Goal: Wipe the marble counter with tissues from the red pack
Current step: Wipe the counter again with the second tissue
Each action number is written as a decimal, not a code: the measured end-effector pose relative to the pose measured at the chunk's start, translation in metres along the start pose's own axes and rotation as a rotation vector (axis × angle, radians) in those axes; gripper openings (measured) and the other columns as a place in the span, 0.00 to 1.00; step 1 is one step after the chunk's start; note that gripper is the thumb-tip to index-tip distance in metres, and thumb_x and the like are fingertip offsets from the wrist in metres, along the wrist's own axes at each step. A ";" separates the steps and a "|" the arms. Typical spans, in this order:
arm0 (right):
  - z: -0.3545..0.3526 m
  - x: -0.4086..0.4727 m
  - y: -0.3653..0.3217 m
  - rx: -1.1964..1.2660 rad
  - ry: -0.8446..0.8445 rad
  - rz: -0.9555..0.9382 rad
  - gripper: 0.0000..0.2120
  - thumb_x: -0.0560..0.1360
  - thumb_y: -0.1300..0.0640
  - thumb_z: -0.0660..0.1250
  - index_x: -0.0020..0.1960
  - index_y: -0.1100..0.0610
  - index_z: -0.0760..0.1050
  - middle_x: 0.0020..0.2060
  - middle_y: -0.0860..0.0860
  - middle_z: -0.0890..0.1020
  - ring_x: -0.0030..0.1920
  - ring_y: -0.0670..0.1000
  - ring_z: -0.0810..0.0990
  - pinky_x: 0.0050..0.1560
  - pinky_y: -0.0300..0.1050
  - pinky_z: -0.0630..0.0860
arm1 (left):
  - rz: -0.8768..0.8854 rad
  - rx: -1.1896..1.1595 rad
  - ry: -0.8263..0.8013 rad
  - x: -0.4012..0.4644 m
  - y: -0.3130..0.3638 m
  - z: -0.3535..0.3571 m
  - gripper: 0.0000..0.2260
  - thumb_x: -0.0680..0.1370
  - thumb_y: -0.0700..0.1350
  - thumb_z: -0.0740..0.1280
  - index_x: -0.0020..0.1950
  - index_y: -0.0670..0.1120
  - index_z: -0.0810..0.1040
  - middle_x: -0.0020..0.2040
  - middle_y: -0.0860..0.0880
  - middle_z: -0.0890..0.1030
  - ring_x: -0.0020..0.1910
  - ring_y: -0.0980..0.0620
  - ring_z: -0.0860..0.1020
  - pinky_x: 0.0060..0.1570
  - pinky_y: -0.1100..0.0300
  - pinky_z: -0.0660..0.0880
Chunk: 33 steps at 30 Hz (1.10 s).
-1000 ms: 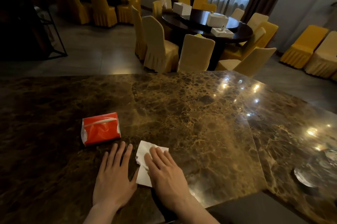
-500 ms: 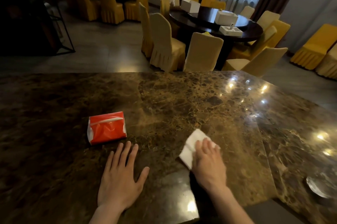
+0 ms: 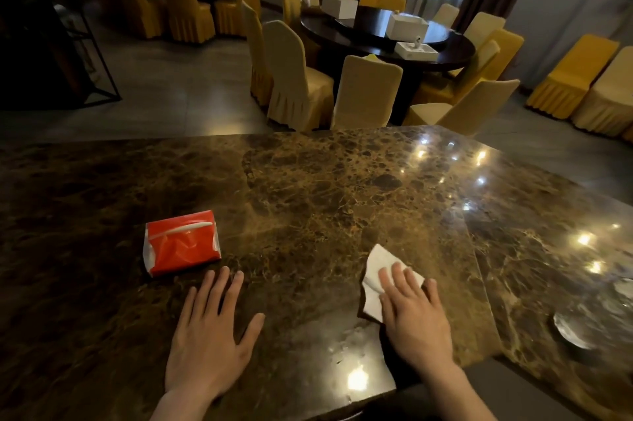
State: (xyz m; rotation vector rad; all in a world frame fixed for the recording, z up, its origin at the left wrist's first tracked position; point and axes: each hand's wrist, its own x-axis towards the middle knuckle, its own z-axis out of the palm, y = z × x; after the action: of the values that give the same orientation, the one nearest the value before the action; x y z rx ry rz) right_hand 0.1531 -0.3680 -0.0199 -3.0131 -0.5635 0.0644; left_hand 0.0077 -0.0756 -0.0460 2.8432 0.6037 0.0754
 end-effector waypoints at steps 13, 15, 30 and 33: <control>0.020 -0.036 -0.092 0.130 0.115 -0.428 0.24 0.80 0.48 0.65 0.75 0.51 0.71 0.74 0.52 0.72 0.74 0.54 0.69 0.77 0.58 0.55 | -0.003 0.030 -0.031 0.000 0.003 -0.004 0.39 0.75 0.72 0.37 0.83 0.55 0.41 0.84 0.53 0.43 0.81 0.54 0.36 0.81 0.49 0.39; 0.015 -0.028 -0.045 0.088 0.144 -0.275 0.25 0.82 0.49 0.61 0.78 0.51 0.65 0.77 0.50 0.65 0.77 0.53 0.63 0.78 0.55 0.47 | -0.005 0.005 -0.022 0.000 0.003 -0.003 0.39 0.75 0.73 0.37 0.83 0.55 0.41 0.84 0.54 0.44 0.81 0.54 0.37 0.81 0.50 0.39; -0.042 -0.001 -0.015 0.430 0.387 0.237 0.07 0.73 0.67 0.74 0.50 0.60 0.83 0.46 0.52 0.77 0.42 0.53 0.77 0.40 0.55 0.80 | -0.004 -0.006 0.000 0.000 -0.001 0.002 0.39 0.76 0.74 0.37 0.83 0.56 0.43 0.84 0.53 0.44 0.81 0.54 0.37 0.81 0.49 0.39; -0.023 -0.018 -0.029 0.273 0.231 0.090 0.13 0.77 0.64 0.69 0.61 0.60 0.81 0.53 0.53 0.77 0.53 0.53 0.74 0.48 0.50 0.79 | -0.001 0.004 0.001 0.000 0.000 0.002 0.39 0.76 0.73 0.37 0.83 0.56 0.43 0.84 0.53 0.44 0.81 0.54 0.36 0.81 0.49 0.39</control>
State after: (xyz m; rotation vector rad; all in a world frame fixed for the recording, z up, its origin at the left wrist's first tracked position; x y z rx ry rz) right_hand 0.1270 -0.3489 0.0057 -2.7278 -0.3634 -0.1844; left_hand 0.0082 -0.0764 -0.0478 2.8473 0.6055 0.0752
